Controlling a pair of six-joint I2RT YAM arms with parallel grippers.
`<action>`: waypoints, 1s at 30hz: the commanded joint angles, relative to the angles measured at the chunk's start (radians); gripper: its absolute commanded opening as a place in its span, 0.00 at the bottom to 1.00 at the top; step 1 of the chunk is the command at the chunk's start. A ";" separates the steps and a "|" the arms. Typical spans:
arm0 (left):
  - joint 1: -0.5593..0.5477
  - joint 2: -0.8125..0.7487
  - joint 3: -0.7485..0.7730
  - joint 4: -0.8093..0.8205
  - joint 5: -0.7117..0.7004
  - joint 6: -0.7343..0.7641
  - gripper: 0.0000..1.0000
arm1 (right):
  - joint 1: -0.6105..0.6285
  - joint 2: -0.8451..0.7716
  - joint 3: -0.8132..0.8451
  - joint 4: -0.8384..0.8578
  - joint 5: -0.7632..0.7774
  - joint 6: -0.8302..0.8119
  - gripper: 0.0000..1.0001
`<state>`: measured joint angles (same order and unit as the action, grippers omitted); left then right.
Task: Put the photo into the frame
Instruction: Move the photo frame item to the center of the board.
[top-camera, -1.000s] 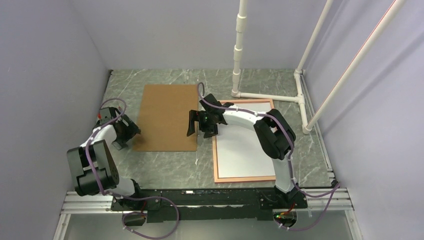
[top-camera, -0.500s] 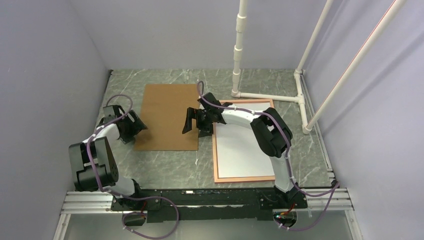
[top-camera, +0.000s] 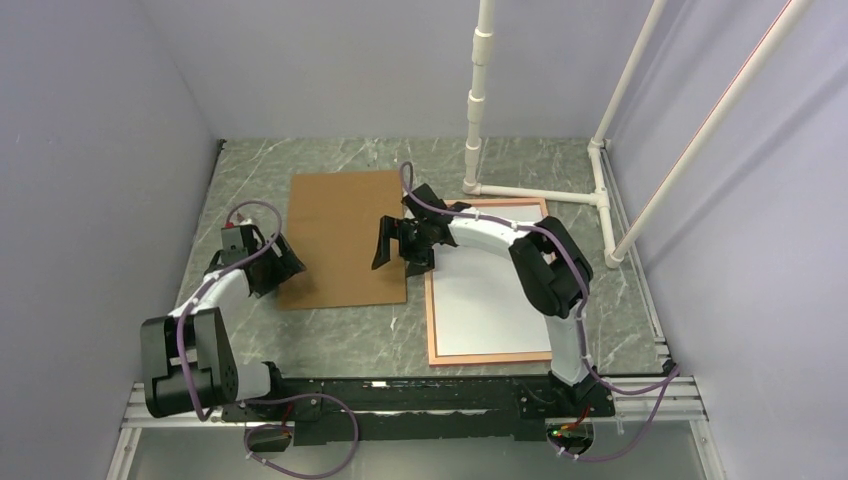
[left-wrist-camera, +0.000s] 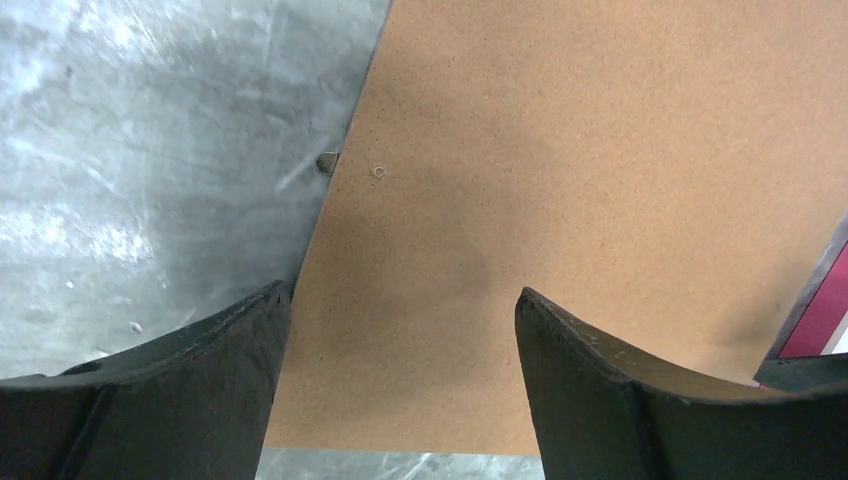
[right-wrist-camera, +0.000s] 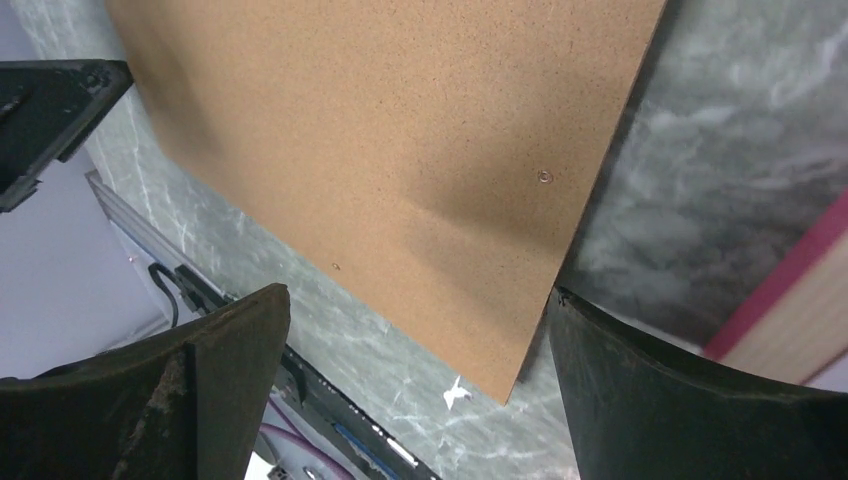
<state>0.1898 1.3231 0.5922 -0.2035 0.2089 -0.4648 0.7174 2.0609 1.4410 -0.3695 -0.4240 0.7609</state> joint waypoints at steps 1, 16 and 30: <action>-0.086 -0.055 -0.076 -0.119 0.189 -0.078 0.83 | 0.037 -0.154 -0.032 0.144 -0.118 0.042 0.99; -0.273 -0.341 -0.198 -0.171 0.149 -0.188 0.82 | 0.057 -0.495 -0.325 0.140 -0.077 0.055 0.99; -0.398 -0.410 -0.179 -0.282 0.040 -0.203 0.85 | 0.024 -0.714 -0.631 -0.087 0.208 -0.042 1.00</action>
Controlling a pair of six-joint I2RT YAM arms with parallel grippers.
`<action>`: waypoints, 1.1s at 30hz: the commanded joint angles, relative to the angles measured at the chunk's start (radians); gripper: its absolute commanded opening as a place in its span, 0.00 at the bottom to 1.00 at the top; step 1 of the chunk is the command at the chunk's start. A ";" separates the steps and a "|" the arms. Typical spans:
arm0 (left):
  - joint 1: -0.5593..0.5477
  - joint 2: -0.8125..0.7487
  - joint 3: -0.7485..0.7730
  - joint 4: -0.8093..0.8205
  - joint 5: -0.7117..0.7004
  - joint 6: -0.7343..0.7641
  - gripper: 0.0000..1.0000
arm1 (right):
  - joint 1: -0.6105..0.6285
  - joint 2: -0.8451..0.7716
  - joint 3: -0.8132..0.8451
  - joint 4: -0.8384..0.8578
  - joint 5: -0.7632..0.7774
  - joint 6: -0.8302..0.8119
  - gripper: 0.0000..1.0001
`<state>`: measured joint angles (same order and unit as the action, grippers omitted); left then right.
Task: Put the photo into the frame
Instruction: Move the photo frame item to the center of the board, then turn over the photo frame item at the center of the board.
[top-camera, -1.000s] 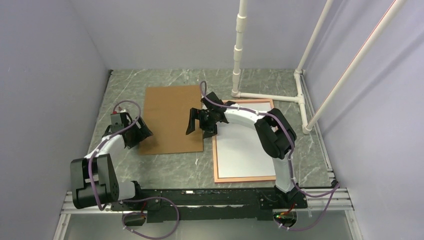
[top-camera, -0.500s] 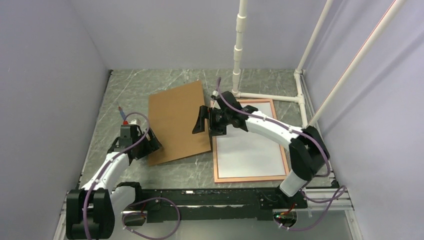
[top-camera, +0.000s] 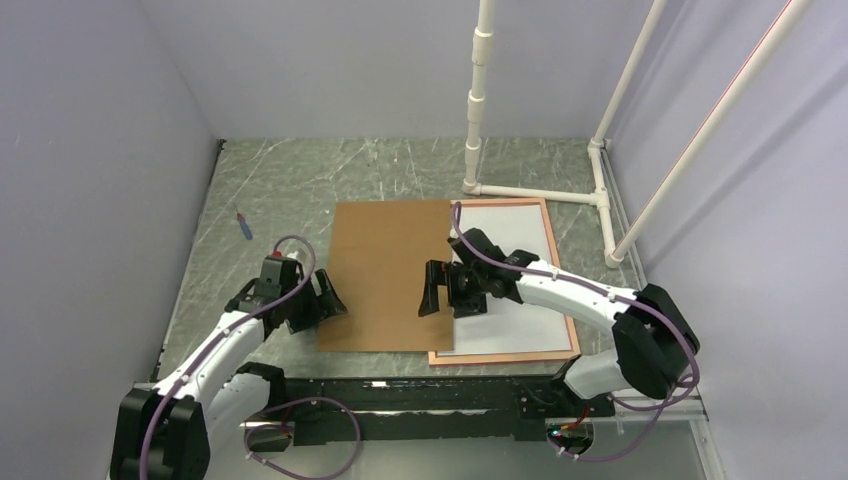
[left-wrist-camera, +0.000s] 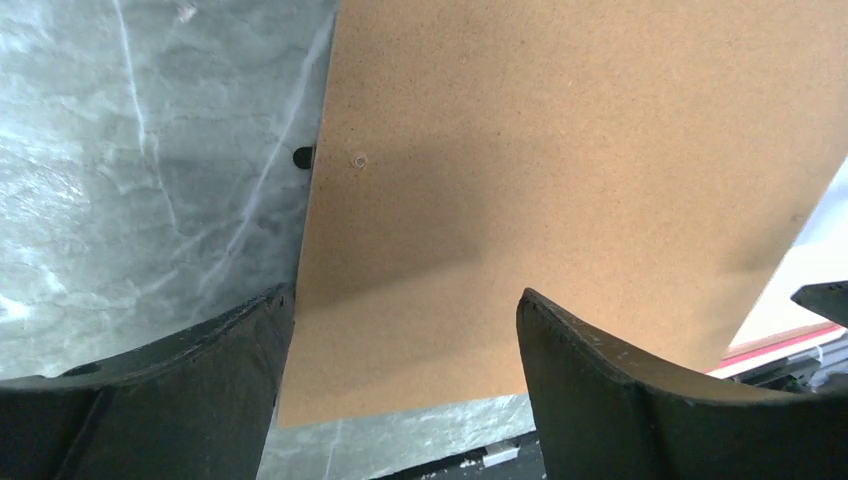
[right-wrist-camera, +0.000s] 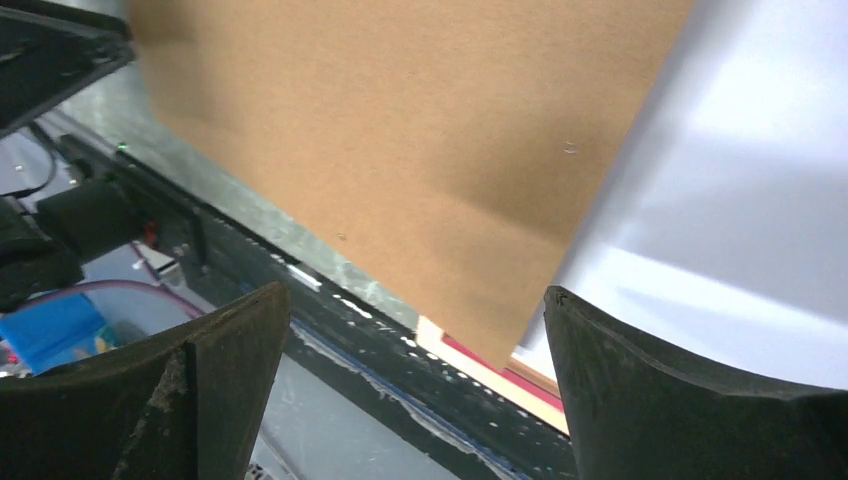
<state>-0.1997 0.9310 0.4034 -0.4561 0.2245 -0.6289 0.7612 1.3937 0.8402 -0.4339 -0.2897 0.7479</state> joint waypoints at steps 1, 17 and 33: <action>-0.009 -0.015 0.014 -0.034 0.013 -0.040 0.85 | -0.037 -0.057 -0.044 -0.014 0.067 -0.031 1.00; -0.010 0.068 -0.032 0.052 0.041 -0.018 0.79 | -0.210 0.039 -0.144 0.313 -0.235 0.014 0.99; -0.011 0.095 -0.064 0.102 0.073 -0.013 0.76 | -0.212 0.068 -0.154 0.460 -0.322 0.079 0.92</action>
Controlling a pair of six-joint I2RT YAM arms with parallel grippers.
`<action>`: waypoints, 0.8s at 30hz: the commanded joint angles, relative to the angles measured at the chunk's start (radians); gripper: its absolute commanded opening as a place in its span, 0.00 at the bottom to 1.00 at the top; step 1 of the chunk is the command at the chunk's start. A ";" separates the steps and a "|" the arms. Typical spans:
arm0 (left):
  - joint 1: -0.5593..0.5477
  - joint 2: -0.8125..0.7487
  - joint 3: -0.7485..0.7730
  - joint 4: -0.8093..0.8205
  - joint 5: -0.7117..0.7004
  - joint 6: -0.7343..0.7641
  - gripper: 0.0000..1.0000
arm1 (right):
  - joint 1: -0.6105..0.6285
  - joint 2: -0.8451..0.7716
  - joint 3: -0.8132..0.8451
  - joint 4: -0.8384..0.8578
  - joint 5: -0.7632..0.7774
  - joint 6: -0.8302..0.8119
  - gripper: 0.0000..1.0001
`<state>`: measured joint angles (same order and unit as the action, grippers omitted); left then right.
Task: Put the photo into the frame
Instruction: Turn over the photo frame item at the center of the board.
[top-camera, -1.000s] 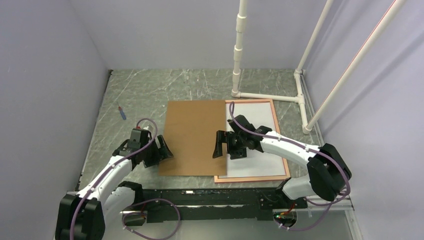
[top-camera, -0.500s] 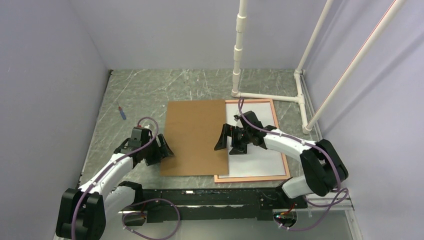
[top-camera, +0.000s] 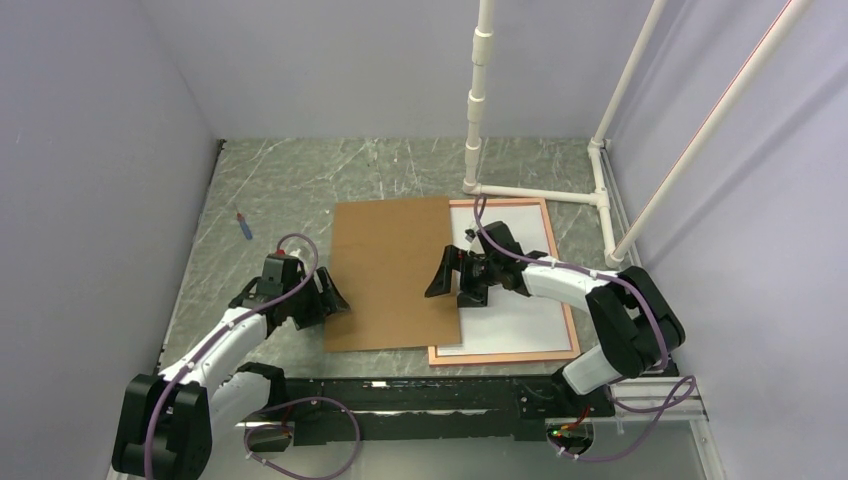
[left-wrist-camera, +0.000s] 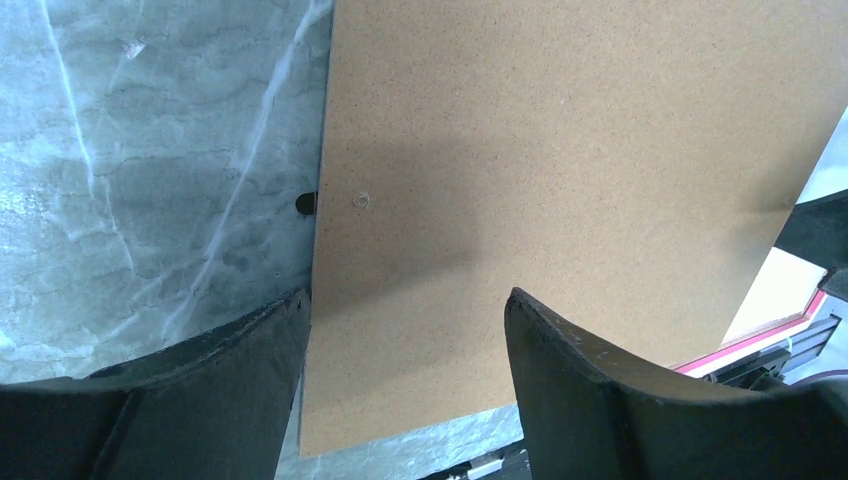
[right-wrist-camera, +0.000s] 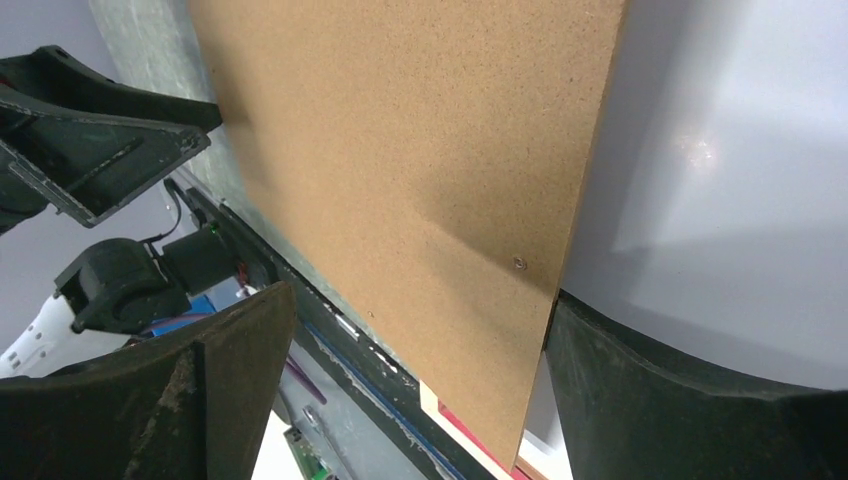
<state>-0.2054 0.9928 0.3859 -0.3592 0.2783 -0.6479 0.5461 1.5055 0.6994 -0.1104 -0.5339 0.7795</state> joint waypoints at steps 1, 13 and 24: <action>-0.005 0.035 -0.049 0.007 0.019 0.006 0.75 | 0.003 -0.061 -0.018 0.152 -0.084 0.055 0.91; -0.010 0.037 -0.069 0.044 0.039 -0.011 0.75 | 0.010 -0.190 -0.006 0.230 -0.169 0.129 0.50; -0.024 0.014 -0.041 -0.007 -0.002 -0.010 0.75 | 0.044 -0.275 0.217 -0.149 -0.023 -0.011 0.02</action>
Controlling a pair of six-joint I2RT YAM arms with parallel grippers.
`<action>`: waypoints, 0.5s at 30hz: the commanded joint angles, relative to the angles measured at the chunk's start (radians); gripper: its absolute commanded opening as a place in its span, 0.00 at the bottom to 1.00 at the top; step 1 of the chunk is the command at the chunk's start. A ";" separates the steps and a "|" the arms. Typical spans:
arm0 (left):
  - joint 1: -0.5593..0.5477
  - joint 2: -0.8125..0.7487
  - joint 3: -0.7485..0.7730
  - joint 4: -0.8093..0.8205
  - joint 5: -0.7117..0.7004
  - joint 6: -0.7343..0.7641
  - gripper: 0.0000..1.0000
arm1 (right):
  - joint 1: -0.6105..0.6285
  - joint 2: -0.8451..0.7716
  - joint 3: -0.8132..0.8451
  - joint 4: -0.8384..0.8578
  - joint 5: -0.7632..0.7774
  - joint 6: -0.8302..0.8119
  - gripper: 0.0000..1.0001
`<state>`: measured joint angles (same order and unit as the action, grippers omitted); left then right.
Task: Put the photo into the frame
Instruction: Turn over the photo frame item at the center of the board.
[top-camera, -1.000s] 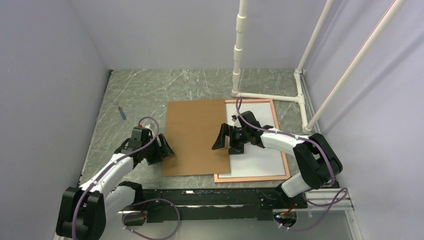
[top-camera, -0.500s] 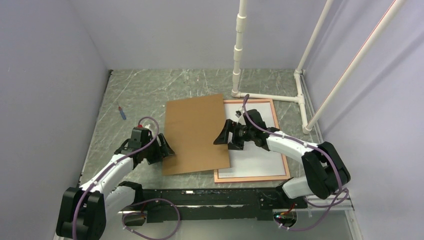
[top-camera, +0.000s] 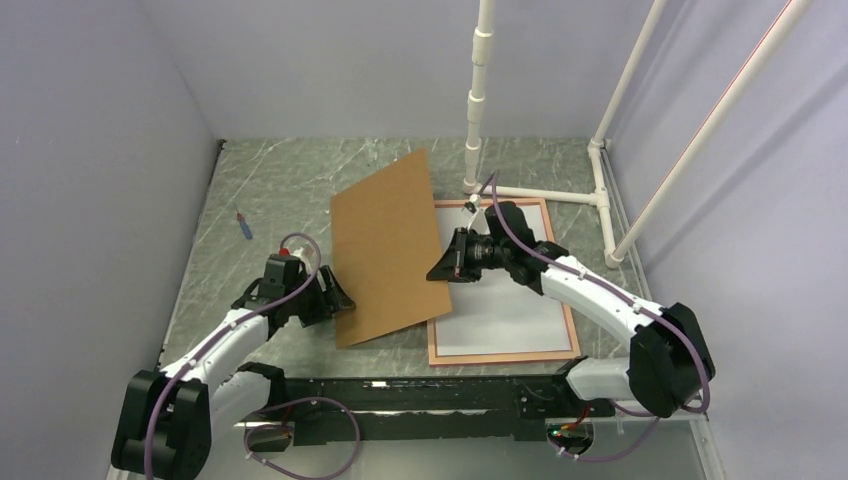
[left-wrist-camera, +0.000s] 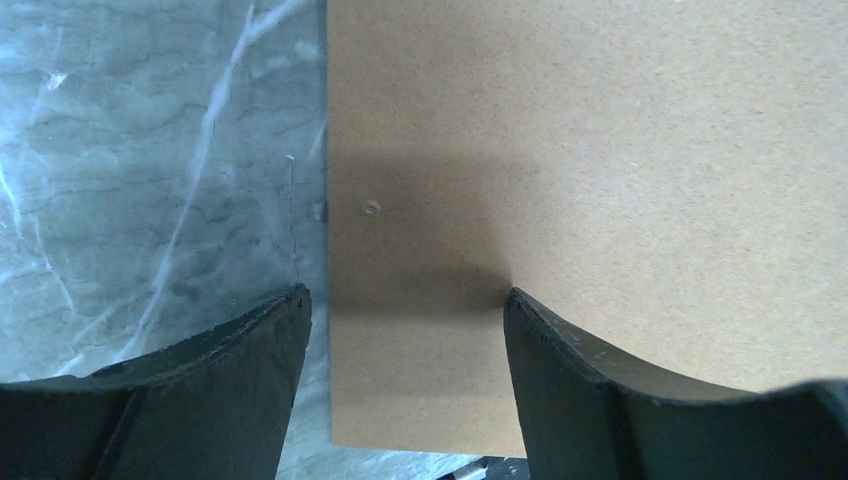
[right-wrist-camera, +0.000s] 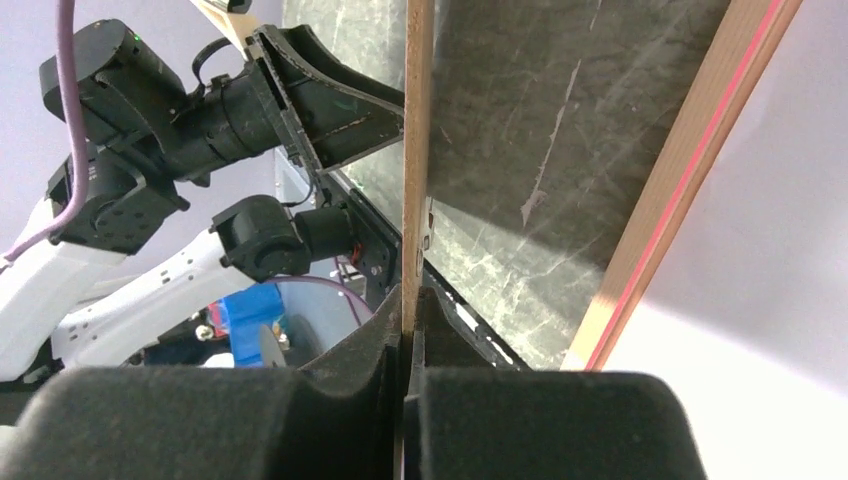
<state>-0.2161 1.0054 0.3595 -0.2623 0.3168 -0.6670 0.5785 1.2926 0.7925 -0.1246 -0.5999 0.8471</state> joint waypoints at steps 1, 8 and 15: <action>-0.014 -0.012 -0.001 -0.126 -0.057 0.012 0.76 | 0.011 -0.065 0.158 -0.198 0.071 -0.102 0.00; -0.017 -0.131 0.114 -0.290 -0.141 0.022 0.79 | 0.033 -0.062 0.409 -0.552 0.256 -0.202 0.00; -0.016 -0.151 0.326 -0.457 -0.206 0.075 0.85 | 0.111 -0.008 0.597 -0.811 0.522 -0.219 0.00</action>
<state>-0.2298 0.8780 0.5621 -0.6136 0.1673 -0.6373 0.6426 1.2762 1.2610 -0.7776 -0.2745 0.6621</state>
